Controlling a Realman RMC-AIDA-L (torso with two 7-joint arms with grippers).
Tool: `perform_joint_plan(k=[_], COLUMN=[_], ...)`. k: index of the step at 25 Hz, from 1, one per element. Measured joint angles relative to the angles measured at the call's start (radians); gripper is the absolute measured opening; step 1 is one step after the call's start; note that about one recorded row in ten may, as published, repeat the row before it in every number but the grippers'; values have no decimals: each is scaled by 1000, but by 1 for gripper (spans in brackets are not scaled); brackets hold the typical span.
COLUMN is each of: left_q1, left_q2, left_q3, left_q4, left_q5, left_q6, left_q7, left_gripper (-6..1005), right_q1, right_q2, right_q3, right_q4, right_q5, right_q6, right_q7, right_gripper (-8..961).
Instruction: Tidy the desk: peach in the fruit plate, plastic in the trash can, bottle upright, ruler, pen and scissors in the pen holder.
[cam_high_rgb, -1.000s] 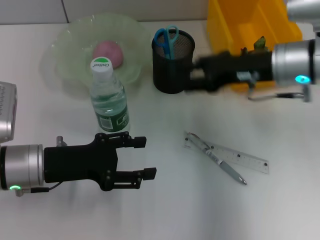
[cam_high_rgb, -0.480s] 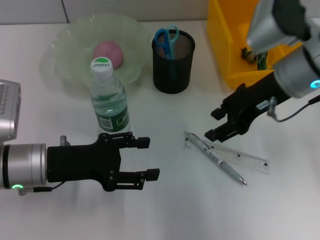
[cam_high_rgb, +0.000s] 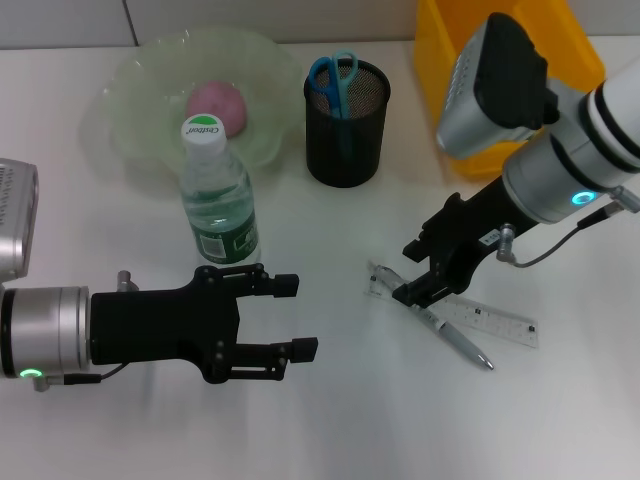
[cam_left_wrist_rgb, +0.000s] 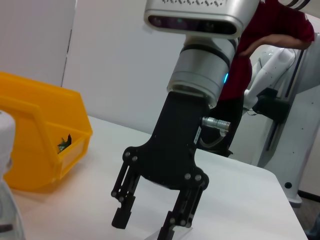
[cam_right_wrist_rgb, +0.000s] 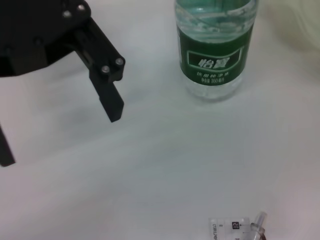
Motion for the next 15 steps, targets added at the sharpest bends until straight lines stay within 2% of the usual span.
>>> perform_joint_plan(k=[15], left_q1=[1], left_q2=[-2], left_q3=[6], left_q4=[0], left_q5=[3], left_q6=[-5], left_q7=[2], left_gripper=[786], right_q1=[40], right_q2=[0], right_q3=[-15], right_q4=[89], right_q5=[-1], right_q6=[45], right_q7=[15], right_gripper=[591])
